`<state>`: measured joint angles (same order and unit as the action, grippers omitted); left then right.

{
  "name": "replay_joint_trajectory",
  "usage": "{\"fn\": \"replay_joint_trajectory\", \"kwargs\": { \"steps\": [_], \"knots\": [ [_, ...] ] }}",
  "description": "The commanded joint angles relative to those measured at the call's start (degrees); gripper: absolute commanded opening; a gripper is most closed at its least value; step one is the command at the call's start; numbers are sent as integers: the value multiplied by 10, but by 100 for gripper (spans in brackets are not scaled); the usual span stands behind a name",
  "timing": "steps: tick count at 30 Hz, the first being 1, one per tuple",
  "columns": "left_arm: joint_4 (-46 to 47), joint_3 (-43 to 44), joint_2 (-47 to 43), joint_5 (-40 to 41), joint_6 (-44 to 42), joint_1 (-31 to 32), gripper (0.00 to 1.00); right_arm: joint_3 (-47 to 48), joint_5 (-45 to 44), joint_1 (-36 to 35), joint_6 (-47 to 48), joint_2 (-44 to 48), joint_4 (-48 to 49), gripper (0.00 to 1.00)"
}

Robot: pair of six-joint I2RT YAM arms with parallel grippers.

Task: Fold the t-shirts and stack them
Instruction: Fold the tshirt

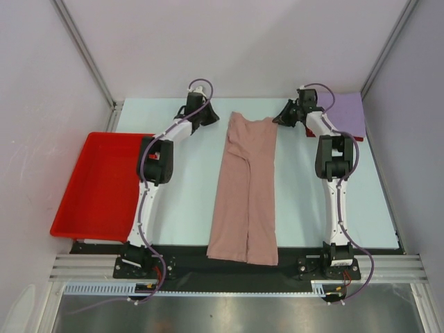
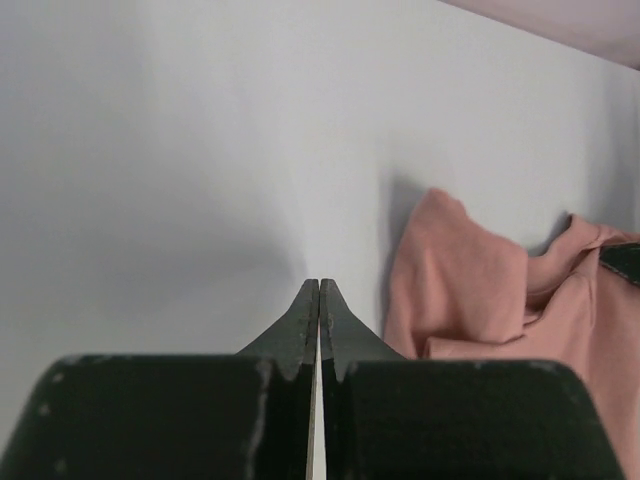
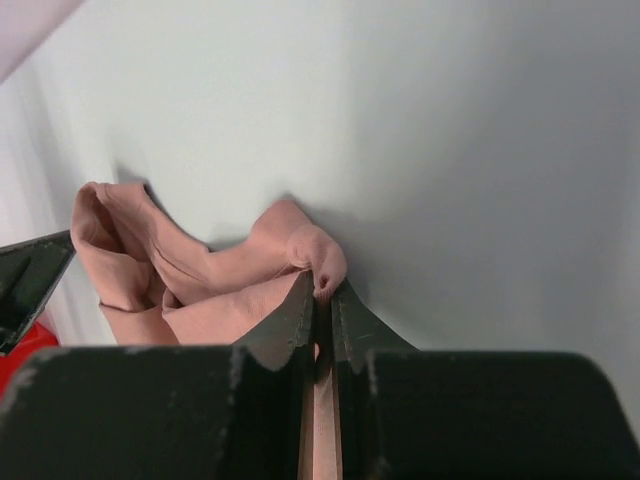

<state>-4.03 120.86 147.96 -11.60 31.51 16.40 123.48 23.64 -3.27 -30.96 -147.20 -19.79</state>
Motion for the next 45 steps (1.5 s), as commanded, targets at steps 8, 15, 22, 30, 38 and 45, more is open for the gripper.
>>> {"fn": "replay_joint_trajectory", "kwargs": {
  "steps": [8,15,22,30,38,45],
  "knots": [
    [15,27,-32,-3,-5,-1,32,79,22,12,30,-36,2,43],
    [97,88,33,-118,29,1,77,65,28,13,27,-13,-17,64],
    [100,105,57,-102,57,27,74,9,-19,3,49,64,-52,66],
    [98,8,-33,9,23,29,75,42,-155,-35,161,147,-188,86],
    [78,-78,-161,68,20,11,78,91,-207,-143,206,138,-225,72],
    [61,-62,-150,3,22,-3,68,141,-173,-190,164,91,-208,55]
  ]
}}
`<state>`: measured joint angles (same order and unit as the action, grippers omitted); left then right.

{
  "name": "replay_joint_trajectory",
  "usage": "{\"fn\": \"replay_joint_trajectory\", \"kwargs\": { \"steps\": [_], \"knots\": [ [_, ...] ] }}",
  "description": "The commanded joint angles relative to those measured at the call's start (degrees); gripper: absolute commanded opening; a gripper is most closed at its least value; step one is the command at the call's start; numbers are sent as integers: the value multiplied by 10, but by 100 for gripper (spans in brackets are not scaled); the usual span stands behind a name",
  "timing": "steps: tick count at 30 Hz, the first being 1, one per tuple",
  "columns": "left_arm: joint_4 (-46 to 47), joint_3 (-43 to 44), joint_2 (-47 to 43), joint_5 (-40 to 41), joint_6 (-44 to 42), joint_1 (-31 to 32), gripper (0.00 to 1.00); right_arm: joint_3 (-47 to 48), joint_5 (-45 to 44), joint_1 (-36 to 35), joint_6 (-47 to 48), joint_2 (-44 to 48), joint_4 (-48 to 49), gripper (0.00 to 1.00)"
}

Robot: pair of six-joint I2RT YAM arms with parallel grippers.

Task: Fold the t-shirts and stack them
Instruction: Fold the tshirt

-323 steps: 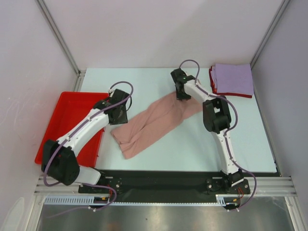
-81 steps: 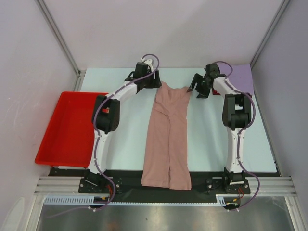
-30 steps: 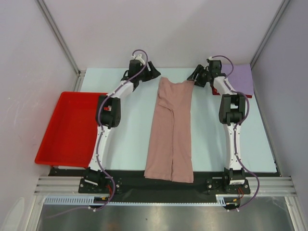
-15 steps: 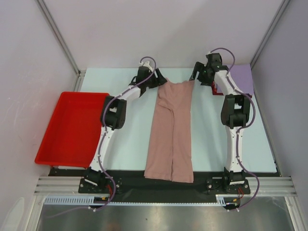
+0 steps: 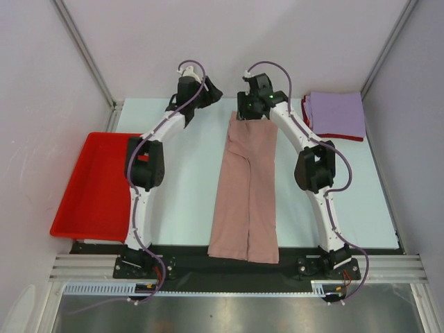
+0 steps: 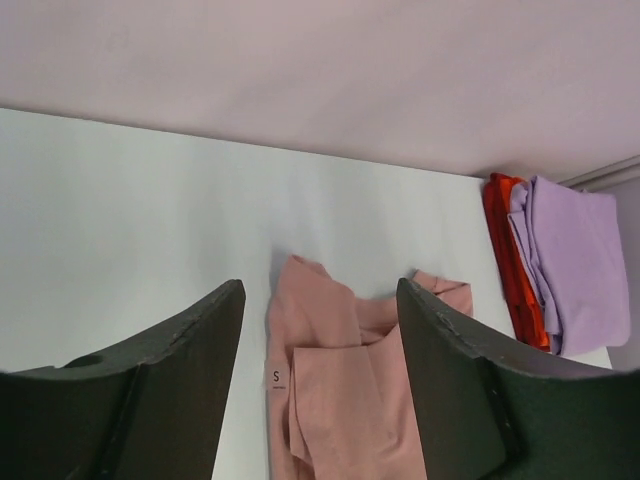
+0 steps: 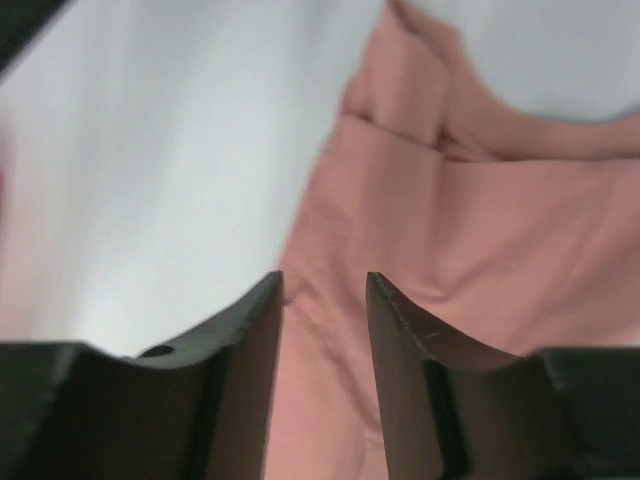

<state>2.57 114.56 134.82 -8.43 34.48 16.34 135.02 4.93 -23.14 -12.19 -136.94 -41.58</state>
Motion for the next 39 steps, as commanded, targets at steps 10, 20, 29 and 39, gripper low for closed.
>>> {"fn": "replay_joint_trajectory", "kwargs": {
  "steps": [10,20,29,39],
  "knots": [
    [8,-114,-116,-22,-20,-10,66,-97,83,-40,-35,29,34,46],
    [-19,-199,-191,-12,-17,-22,65,-97,-11,-85,-12,13,-32,34],
    [-42,-268,-239,-5,-10,-24,63,-9,-91,-101,12,-59,-76,35],
    [-47,-304,-263,-13,-13,-30,63,-7,-92,-103,22,-74,-52,32]
  ]
}}
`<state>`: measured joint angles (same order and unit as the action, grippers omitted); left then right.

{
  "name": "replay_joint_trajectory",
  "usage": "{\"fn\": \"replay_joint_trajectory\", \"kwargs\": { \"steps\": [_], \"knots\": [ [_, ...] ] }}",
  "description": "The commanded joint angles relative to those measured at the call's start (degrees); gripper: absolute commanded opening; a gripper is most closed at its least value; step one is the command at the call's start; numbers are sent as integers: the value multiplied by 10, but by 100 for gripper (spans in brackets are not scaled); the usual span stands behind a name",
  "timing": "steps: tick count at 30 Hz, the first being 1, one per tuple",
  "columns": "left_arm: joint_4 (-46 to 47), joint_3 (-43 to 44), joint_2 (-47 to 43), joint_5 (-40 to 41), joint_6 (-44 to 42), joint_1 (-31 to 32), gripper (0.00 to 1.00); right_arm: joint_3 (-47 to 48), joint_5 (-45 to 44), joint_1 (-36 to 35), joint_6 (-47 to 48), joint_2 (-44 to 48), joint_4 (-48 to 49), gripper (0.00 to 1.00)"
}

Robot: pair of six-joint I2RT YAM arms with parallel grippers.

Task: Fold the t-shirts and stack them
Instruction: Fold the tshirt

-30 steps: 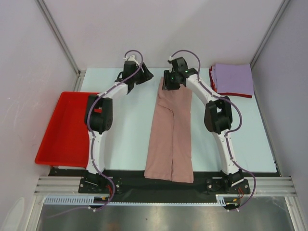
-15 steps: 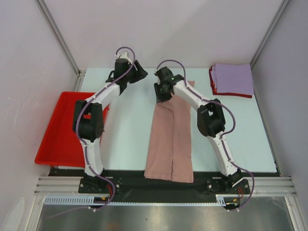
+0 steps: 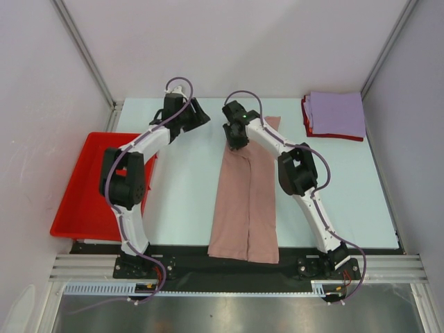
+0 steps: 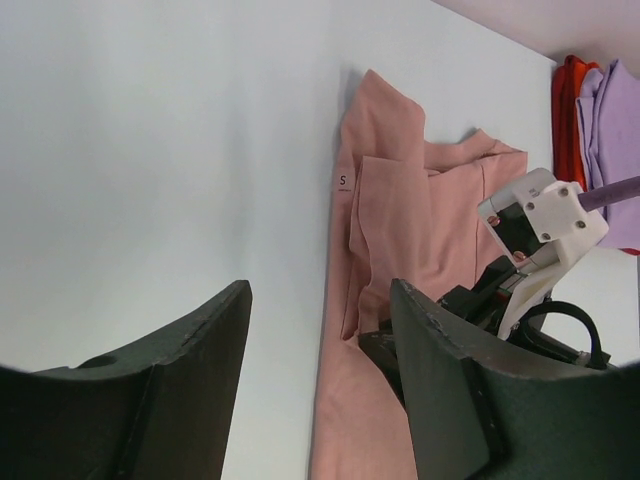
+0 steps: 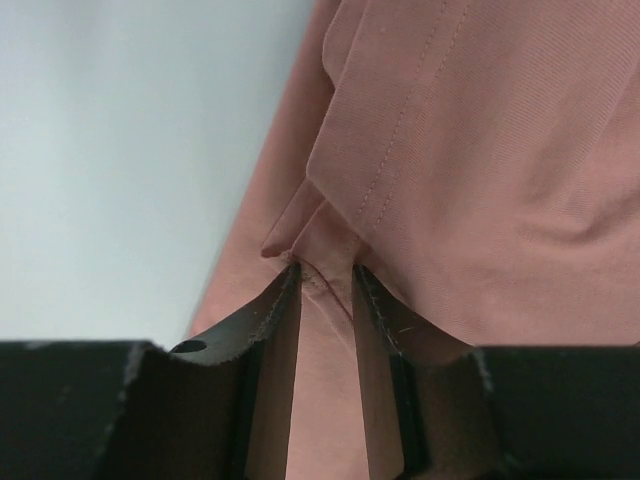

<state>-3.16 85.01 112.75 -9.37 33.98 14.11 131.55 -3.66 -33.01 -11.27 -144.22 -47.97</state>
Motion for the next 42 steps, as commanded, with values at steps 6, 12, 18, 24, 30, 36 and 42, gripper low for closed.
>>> {"fn": "replay_joint_trajectory", "kwargs": {
  "steps": [6,12,18,24,30,36,42],
  "knots": [
    [10,-20,-49,-7,-9,-9,63,28,1,-12,11,-1,27,33],
    [10,-27,-53,-10,-9,-15,63,37,-6,-17,10,-13,30,34],
    [9,-34,-55,-12,-9,-16,63,35,-14,-15,8,-25,25,32],
    [9,-42,-57,-16,-10,-17,63,55,-18,-14,15,-25,21,14],
    [5,-44,-63,-21,-14,-17,63,58,-17,-13,24,10,18,3],
    [3,-46,-65,-22,-15,-18,63,40,24,-19,24,37,0,0],
    [3,-49,-63,-24,-14,-19,63,-11,31,-25,20,68,7,0]
  ]
}}
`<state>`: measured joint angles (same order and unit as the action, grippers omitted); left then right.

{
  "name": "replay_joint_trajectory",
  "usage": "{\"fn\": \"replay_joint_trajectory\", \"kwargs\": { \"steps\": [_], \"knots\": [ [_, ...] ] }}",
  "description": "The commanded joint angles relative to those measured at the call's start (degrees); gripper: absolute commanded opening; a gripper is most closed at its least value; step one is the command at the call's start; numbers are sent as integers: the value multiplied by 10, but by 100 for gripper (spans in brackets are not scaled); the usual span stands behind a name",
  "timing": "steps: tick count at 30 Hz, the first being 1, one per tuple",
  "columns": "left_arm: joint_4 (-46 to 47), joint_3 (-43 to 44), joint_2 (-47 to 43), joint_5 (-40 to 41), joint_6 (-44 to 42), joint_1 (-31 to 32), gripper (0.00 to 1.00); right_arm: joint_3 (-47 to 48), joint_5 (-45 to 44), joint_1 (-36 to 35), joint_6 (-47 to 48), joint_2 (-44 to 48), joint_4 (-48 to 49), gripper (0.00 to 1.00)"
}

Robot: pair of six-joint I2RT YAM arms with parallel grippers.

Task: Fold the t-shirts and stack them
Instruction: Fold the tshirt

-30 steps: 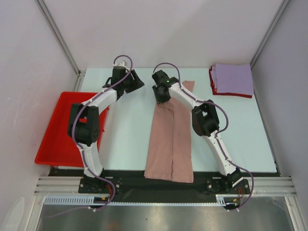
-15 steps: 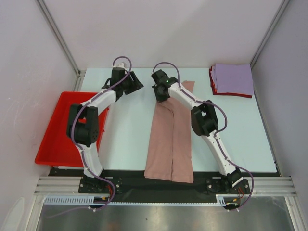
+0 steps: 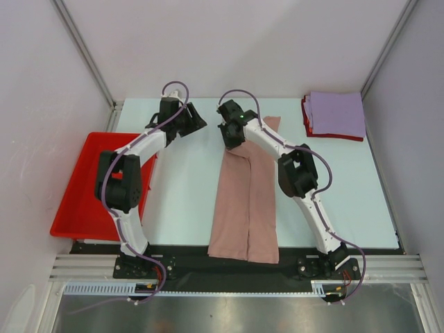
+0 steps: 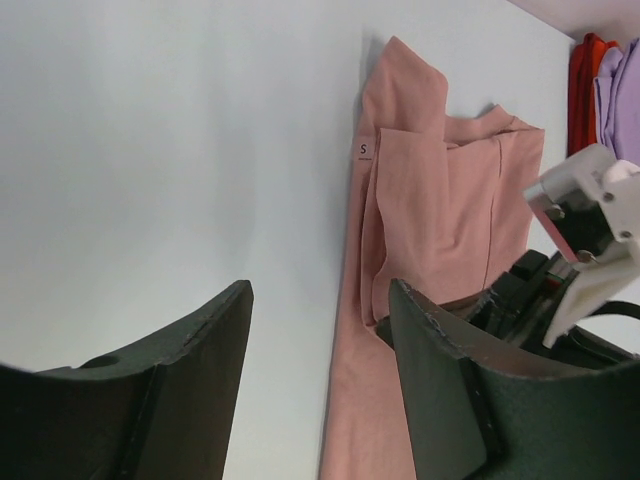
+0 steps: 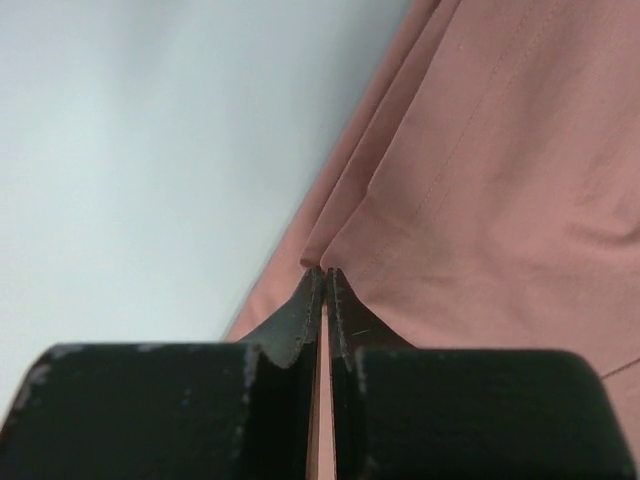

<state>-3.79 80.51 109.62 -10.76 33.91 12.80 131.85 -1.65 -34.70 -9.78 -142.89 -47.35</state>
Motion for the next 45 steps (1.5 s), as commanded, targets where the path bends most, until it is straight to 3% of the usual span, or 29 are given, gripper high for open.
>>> {"fn": "replay_joint_trajectory", "kwargs": {
  "steps": [1,15,18,19,20,23,25,28,36,39,40,45],
  "knots": [
    [9,-4,-31,-10,-12,-5,63,-20,11,-9,3,63,7,0],
    [8,2,-17,-29,-9,-5,63,-62,59,-14,-14,56,9,0],
    [12,10,-7,-46,-9,-4,63,-66,60,-13,-16,52,1,11],
    [12,17,-6,-51,-9,-4,63,-65,51,-13,-19,52,-5,27],
    [13,20,-2,-55,-9,-3,63,-66,49,-7,-23,53,-6,33],
    [20,39,14,-74,-8,1,63,-93,64,13,-47,87,30,40],
    [31,56,30,-90,-7,8,62,-111,81,35,-57,125,73,51],
    [55,87,55,-111,-2,21,59,-133,95,68,-78,160,120,54],
    [114,183,147,-147,24,61,46,-140,186,177,-129,132,209,48],
    [135,206,186,-151,44,72,39,-129,224,206,-135,97,230,37],
    [141,226,198,-152,46,75,37,-127,232,212,-143,90,245,28],
    [139,282,268,-153,62,90,36,-134,251,240,-162,56,277,17]
  ]
}}
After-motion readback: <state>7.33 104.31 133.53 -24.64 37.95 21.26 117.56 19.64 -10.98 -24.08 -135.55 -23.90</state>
